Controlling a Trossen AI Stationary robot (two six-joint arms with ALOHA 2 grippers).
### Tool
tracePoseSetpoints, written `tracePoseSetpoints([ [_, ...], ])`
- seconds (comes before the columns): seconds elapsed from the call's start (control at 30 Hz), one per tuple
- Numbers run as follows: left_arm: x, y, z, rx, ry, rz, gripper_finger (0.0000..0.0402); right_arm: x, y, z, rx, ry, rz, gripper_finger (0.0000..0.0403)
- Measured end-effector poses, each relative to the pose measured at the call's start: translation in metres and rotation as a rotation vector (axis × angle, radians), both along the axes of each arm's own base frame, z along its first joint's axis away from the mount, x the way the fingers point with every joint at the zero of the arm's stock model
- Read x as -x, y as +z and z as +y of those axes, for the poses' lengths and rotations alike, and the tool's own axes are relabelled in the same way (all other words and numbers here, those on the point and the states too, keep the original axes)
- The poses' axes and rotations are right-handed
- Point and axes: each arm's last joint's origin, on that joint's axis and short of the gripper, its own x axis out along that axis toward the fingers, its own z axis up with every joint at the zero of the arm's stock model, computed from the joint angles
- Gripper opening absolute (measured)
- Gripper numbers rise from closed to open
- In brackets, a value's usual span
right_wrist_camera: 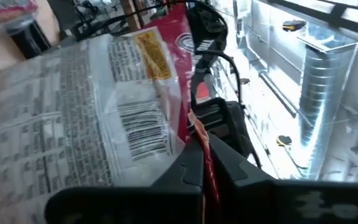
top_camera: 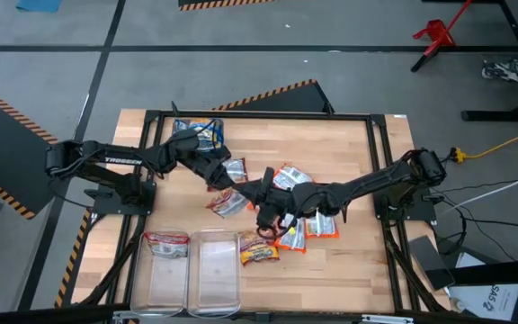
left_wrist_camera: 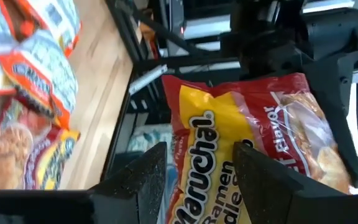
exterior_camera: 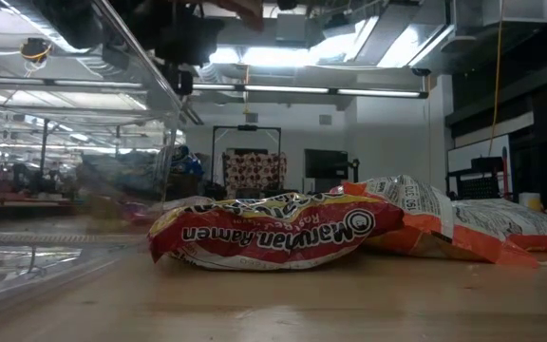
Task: Sort Maruchan noodles
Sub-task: Put the red noodle pack into the left transparent bin
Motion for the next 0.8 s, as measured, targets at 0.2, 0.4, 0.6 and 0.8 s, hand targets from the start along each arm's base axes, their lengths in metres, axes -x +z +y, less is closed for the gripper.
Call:
tracePoseSetpoints([
  [0.2,-0.002,0.006,-0.004,-0.020,0.053,-0.068,0.0179,0.003,0.009,-0.001,0.021,0.008,-0.050,0.0000],
  [0.4,-0.003,0.015,-0.007,-0.103,0.065,-0.196,0.0179,0.007,0.018,0.000,0.024,-0.001,-0.081,0.0000],
  [0.6,-0.002,0.019,-0.007,-0.129,0.076,-0.250,0.0179,0.014,0.026,0.009,-0.103,0.081,-0.120,0.0000],
  [0.8,-0.003,0.024,-0.022,-0.086,0.034,-0.286,0.0179,0.012,0.019,0.013,-0.281,0.255,-0.075,0.0000],
])
